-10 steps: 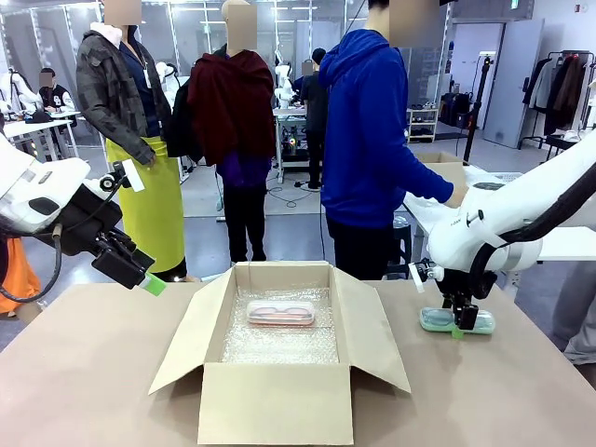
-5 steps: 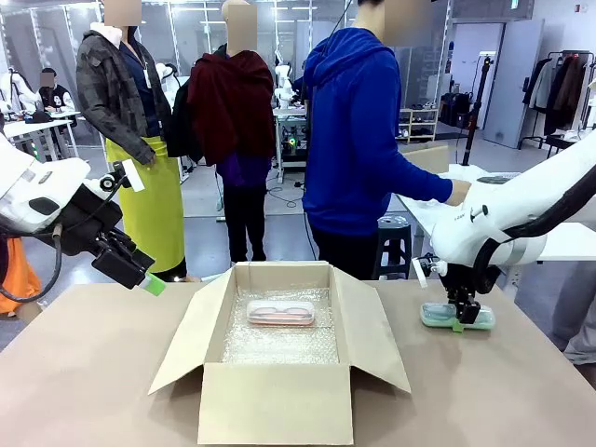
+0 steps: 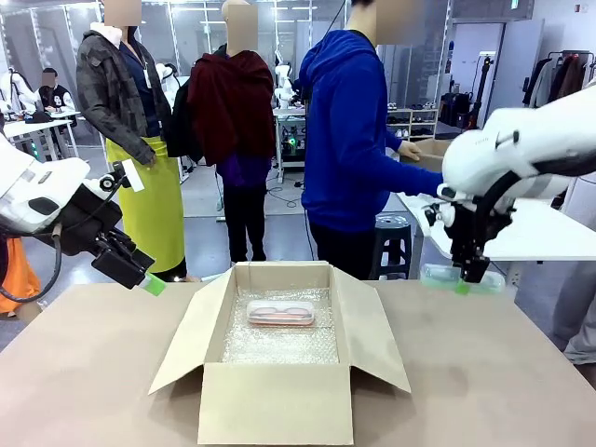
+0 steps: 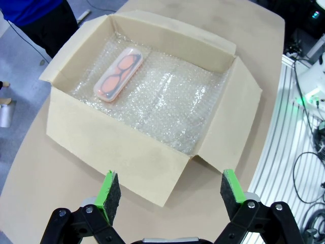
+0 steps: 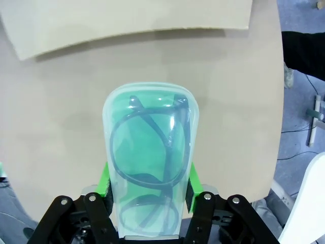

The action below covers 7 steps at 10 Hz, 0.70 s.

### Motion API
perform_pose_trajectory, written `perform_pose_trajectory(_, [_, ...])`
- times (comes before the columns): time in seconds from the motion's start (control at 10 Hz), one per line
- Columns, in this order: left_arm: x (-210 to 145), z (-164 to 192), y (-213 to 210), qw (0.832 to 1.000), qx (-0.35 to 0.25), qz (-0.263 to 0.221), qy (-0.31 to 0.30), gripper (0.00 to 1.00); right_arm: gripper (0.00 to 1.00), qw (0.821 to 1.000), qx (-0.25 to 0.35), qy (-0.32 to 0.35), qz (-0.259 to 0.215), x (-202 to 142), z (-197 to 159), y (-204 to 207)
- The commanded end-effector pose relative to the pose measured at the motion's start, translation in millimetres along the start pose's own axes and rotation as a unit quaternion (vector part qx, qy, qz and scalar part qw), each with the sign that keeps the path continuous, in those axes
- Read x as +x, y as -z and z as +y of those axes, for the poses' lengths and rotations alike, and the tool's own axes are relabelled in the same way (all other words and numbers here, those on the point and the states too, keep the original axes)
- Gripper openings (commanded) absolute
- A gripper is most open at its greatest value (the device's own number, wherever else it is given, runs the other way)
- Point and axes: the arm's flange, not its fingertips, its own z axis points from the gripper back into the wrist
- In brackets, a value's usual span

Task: Pack the glasses set securely to prepare it for shipping.
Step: Put the Glasses case from the right side of the table into the Package Box.

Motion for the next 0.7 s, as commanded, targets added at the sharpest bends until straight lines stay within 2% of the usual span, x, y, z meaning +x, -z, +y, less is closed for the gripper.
perform_pose_trajectory(0.0, [-2,2,-1,1.0,-0.009,-0.01,0.007,1.0,0.38,0.999,0.008,0.042,0.016,21,13,-11])
perform_pose_trajectory(0.1, [-2,2,-1,1.0,-0.009,-0.01,0.007,1.0,0.38,0.999,0.022,0.036,0.013,37,24,-18])
perform_pose_trajectory(0.3, [-2,2,-1,1.0,-0.009,-0.01,0.007,1.0,0.38,0.999,0.0,0.035,0.017,66,46,-29])
perform_pose_trajectory(0.4, [-2,2,-1,1.0,-0.009,-0.01,0.007,1.0,0.38,0.999,0.002,0.049,0.019,98,65,-29])
perform_pose_trajectory(0.6, [-2,2,-1,1.0,-0.009,-0.01,0.007,1.0,0.38,0.999,0.0,-0.001,0.047,156,96,-29])
